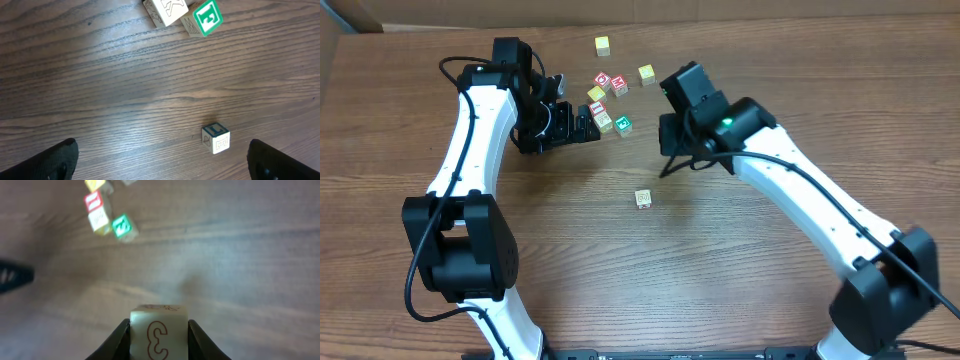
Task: Flip 5 blocks
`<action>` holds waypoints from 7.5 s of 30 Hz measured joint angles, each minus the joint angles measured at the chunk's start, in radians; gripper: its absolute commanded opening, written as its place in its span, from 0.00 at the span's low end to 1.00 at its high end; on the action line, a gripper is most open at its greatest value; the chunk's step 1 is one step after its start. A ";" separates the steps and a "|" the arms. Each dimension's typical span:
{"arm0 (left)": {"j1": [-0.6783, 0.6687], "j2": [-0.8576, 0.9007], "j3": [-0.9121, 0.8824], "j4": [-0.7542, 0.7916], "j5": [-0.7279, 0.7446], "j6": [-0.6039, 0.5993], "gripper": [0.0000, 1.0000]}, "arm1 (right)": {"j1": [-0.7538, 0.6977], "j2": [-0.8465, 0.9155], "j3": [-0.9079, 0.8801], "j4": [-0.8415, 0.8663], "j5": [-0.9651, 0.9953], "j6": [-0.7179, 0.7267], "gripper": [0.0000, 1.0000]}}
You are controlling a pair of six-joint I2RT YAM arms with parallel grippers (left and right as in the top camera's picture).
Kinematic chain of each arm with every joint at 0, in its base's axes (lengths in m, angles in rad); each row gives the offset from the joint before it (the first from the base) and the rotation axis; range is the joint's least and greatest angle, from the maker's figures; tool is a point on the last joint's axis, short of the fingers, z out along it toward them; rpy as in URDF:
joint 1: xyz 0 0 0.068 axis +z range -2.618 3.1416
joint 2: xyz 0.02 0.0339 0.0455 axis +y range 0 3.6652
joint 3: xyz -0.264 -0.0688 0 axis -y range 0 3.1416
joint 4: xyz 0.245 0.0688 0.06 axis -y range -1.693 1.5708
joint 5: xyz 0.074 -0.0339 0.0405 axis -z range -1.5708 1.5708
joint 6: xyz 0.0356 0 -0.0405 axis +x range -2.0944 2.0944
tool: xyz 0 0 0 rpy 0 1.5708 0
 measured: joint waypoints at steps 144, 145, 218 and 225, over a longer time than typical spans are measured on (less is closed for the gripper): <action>0.000 0.000 0.000 0.000 0.000 0.000 1.00 | 0.057 0.039 -0.485 0.434 -0.114 0.261 0.14; 0.000 0.000 0.000 0.000 0.000 0.000 1.00 | 0.057 0.039 -0.485 0.434 -0.117 0.261 0.14; 0.000 0.000 0.000 0.000 0.000 0.000 1.00 | 0.059 0.071 -0.488 0.652 -0.128 0.078 0.04; 0.000 0.000 0.000 0.000 0.000 0.000 1.00 | 0.059 0.106 -0.488 0.660 -0.117 0.079 0.04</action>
